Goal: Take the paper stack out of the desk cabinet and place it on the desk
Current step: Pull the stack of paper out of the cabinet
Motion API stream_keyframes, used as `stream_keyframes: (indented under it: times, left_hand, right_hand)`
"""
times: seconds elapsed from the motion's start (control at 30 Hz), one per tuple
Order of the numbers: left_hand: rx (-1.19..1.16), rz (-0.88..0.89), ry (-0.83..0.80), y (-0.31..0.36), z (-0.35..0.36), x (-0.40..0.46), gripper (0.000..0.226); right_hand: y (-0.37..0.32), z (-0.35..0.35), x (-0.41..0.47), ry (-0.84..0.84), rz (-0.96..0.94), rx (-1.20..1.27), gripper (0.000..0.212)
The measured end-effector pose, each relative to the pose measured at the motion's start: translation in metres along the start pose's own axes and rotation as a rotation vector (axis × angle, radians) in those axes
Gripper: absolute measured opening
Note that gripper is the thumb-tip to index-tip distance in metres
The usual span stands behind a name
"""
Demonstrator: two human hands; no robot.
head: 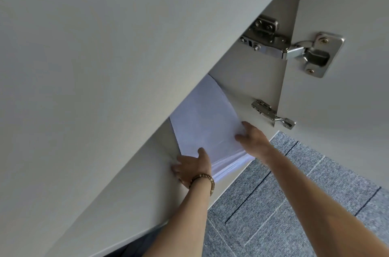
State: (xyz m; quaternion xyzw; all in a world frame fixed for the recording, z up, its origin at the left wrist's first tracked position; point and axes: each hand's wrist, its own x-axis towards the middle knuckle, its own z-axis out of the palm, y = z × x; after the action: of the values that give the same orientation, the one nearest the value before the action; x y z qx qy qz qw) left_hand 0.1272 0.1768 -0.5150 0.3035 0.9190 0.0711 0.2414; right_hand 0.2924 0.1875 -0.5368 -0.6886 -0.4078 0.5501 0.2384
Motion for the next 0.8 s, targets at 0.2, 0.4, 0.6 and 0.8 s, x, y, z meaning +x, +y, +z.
stream_keyframes:
  times: [0.2,0.4,0.6,0.8]
  left_hand:
    - [0.103,0.032,-0.12,0.004,0.001,0.0,0.071]
    - [0.077,0.055,-0.155,-0.027,0.012,-0.03,0.072]
    - [-0.058,-0.005,-0.155,-0.042,0.014,-0.068,0.074]
    - [-0.196,-0.217,-0.2,-0.055,0.007,-0.097,0.088]
  right_hand:
    - [0.051,-0.039,-0.042,-0.13,0.121,0.12,0.044]
    - [0.045,-0.04,-0.03,-0.221,0.259,-0.003,0.055]
    - [0.067,-0.046,-0.045,-0.205,0.159,0.182,0.028]
    - [0.09,-0.068,-0.081,-0.347,0.297,0.54,0.029]
